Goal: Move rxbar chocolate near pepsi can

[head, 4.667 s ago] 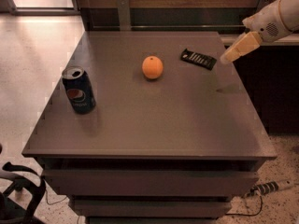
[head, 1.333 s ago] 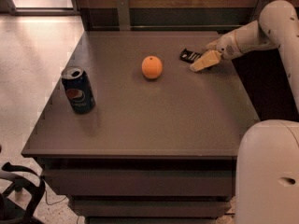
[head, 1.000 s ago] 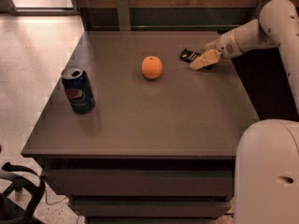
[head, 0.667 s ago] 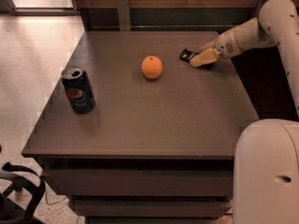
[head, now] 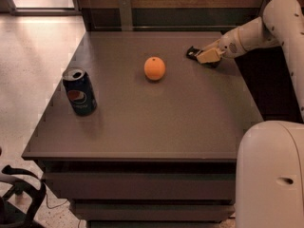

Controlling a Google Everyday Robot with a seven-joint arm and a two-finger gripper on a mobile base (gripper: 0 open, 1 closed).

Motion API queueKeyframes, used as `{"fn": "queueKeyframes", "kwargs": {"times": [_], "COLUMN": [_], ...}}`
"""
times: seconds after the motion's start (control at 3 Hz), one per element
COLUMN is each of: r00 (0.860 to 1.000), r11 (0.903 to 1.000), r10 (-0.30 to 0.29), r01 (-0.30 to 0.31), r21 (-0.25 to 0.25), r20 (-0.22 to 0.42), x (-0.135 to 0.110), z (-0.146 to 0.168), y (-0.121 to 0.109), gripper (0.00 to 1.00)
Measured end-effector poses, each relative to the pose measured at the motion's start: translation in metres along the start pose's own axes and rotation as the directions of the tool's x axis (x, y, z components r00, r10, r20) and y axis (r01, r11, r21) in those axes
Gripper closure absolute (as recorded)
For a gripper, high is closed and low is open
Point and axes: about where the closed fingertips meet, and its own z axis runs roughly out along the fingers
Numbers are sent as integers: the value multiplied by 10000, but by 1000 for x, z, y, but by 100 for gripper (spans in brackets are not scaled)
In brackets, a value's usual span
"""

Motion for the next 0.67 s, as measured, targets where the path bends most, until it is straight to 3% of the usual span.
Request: {"fn": "queueKeyframes", "kwargs": {"times": [0.33, 0.67], "r00": [10000, 9994], "r11": [10000, 9991], "r10": [-1, -317], "r01": [1, 322], "r21": [1, 289], "r20": [-1, -153], "x": [0, -17], "z": [0, -25], "y": [0, 7], "gripper": [100, 100]}}
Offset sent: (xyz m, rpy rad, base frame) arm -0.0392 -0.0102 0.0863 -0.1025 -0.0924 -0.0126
